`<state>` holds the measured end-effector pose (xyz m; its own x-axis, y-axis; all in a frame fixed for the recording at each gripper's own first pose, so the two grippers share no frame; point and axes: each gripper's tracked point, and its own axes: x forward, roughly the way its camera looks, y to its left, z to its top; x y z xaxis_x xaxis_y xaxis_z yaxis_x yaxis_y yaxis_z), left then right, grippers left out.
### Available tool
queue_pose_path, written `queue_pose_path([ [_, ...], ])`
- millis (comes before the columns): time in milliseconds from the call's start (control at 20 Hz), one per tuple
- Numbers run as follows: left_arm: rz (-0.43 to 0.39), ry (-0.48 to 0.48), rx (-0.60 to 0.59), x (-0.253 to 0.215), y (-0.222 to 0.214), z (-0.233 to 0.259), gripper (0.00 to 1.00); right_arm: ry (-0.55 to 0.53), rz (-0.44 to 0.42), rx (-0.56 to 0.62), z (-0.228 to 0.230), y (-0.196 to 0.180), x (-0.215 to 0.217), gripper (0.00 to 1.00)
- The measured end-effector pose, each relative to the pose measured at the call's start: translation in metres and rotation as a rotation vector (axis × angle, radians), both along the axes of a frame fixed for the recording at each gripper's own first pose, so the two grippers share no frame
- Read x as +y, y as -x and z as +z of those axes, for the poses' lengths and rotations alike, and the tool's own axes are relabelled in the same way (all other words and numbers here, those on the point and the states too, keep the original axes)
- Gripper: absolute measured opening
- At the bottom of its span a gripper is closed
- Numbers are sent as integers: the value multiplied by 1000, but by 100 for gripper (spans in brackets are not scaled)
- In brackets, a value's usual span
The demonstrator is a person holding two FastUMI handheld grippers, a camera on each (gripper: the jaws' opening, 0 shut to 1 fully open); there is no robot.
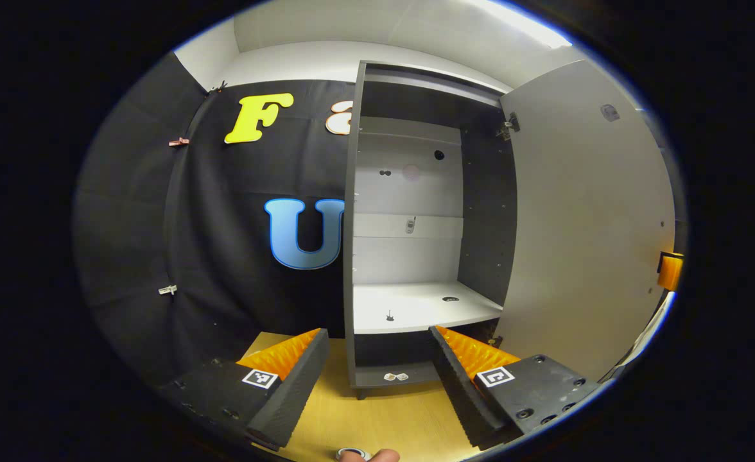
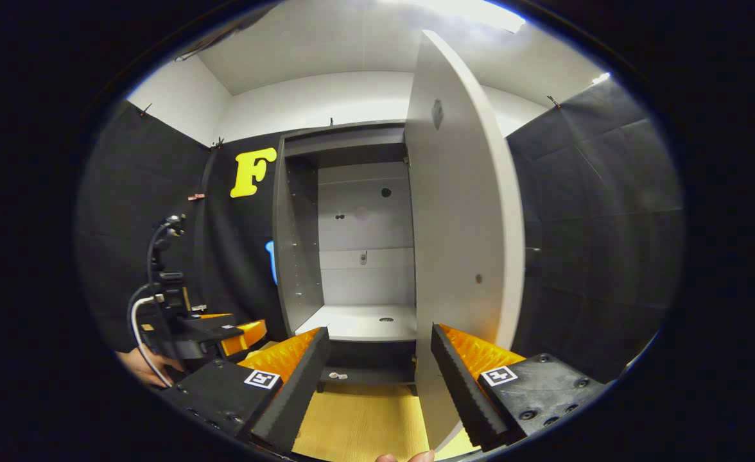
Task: Open the cabinet door with the right hand, grasp the bottle in the cabinet with the left hand and place it on the coaster, then close the cabinet door with the right hand.
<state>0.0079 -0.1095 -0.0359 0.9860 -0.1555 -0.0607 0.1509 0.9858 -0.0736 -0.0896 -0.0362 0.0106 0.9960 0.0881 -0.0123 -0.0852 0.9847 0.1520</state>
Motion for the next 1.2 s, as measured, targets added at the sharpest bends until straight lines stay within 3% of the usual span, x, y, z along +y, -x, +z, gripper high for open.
queue_pose_path([
  [200,-14,-8,-10,-8,-5,4,96,-54,-16,21,1,24,-37,97],
  [400,-20,-10,-13,-12,-3,6,97,-30,-124,48,-6,35,-94,98],
  [750,-14,-20,-9,-9,6,1,97,2,-257,59,-27,9,-169,98],
  [950,-31,-3,1,-11,10,-3,96,-1,-281,71,-24,-24,-181,100],
  [1200,-22,-17,-3,-4,14,-4,96,23,-277,73,-26,-34,-177,98],
])
